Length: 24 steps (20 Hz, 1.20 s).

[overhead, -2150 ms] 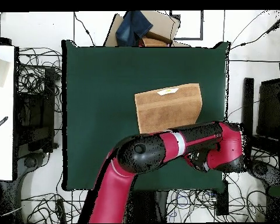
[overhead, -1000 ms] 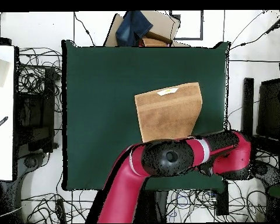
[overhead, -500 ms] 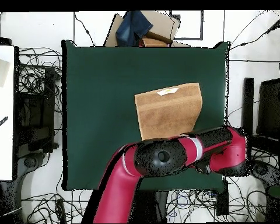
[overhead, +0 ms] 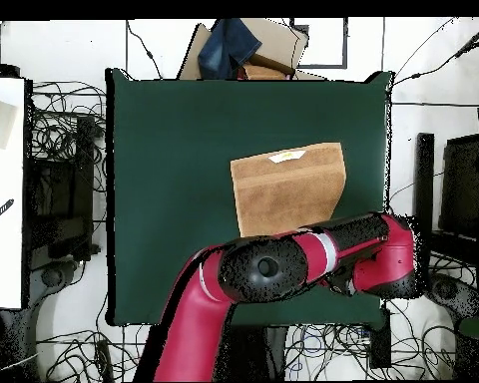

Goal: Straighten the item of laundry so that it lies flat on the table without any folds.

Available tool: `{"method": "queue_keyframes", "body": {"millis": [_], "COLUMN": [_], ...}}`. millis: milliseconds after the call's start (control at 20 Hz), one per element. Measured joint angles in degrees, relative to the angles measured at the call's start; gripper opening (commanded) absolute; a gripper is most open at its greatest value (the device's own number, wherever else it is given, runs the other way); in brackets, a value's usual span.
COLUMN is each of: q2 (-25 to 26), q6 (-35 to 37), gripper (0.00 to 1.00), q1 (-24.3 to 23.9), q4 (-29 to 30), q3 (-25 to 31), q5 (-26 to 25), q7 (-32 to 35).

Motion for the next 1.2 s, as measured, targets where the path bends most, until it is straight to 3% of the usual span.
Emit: {"method": "queue_keyframes", "body": {"millis": [1200], "q2": [-2.8], "q6": [0.0], "gripper": [0.00], "q1": [0.1], "q4": [1.4], "q3": [6.5], "q5": [-2.6], "q7": [0.0]}}
